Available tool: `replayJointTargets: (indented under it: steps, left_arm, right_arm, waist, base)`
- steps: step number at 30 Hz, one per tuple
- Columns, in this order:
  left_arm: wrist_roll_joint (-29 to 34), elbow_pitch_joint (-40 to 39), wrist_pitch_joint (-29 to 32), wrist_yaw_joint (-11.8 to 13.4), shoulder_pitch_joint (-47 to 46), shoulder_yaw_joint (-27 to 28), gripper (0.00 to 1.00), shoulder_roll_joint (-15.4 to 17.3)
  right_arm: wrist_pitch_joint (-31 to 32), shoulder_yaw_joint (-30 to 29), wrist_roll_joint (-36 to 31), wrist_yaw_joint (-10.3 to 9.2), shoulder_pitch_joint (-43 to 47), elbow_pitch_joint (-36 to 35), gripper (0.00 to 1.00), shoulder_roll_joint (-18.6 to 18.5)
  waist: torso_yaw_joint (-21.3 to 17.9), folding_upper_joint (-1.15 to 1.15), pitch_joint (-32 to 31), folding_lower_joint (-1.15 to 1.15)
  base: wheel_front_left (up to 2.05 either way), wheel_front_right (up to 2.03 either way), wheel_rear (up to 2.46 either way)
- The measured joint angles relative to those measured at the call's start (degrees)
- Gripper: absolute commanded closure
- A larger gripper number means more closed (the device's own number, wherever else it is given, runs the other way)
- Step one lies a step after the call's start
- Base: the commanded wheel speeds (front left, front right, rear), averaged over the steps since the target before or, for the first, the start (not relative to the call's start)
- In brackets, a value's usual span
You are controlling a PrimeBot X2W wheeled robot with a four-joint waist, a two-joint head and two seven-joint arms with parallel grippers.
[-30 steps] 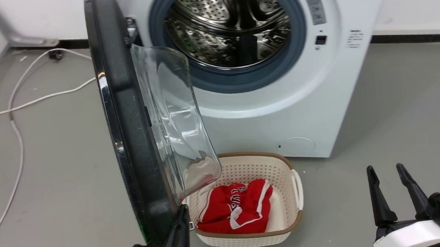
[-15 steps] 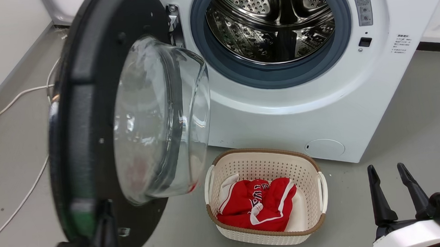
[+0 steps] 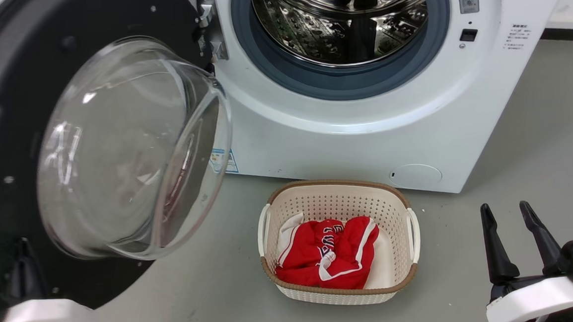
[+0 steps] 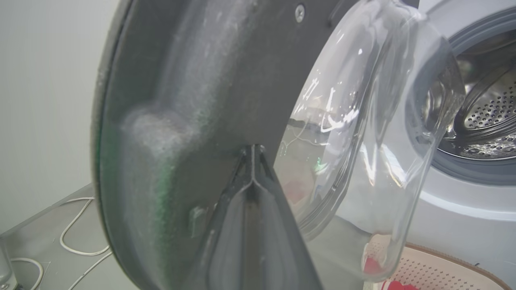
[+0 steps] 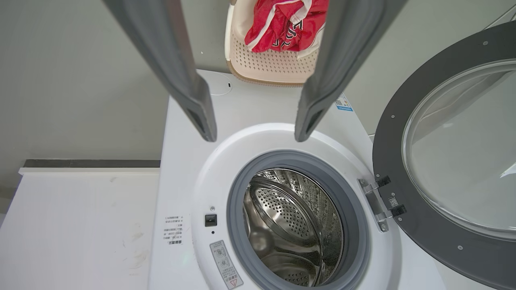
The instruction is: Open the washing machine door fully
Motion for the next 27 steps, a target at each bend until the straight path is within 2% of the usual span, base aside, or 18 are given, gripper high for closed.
replayJointTargets:
  steps: [10, 16, 21, 27]
  left_arm:
    - [-2.50, 12.60, -5.59, -3.74, -6.76, 5.42, 1.00, 5.31]
    - [-3.41, 18.85, -7.39, -5.35, -10.09, 7.00, 1.00, 6.67]
    - [-3.11, 20.35, -8.23, -5.68, -10.16, 8.03, 1.00, 6.43]
    - [-1.15, 15.22, -8.43, -4.83, -4.92, 9.45, 1.00, 2.88]
  right_arm:
    - [-0.21, -0.98, -0.40, 0.00, -0.92, 0.07, 0.00, 0.00]
    - [-0.20, -0.96, -0.67, 0.00, -1.11, 0.15, 0.00, 0.00]
    - [-0.20, -0.56, -1.03, 0.00, -1.16, 0.34, 0.00, 0.00]
    - [-0.27, -0.46, -1.11, 0.00, -1.13, 0.63, 0.00, 0.00]
  waist:
    - [-2.06, 0.00, 1.08, 0.00]
    - [-2.68, 0.00, 1.21, 0.00]
    - [-3.43, 0.00, 0.82, 0.00]
    - [-3.86, 0.00, -0.27, 0.00]
  base:
    - [0.00, 0.00, 0.00]
    - [0.00, 0.00, 0.00]
    - [0.00, 0.00, 0.00]
    - [0.00, 0.00, 0.00]
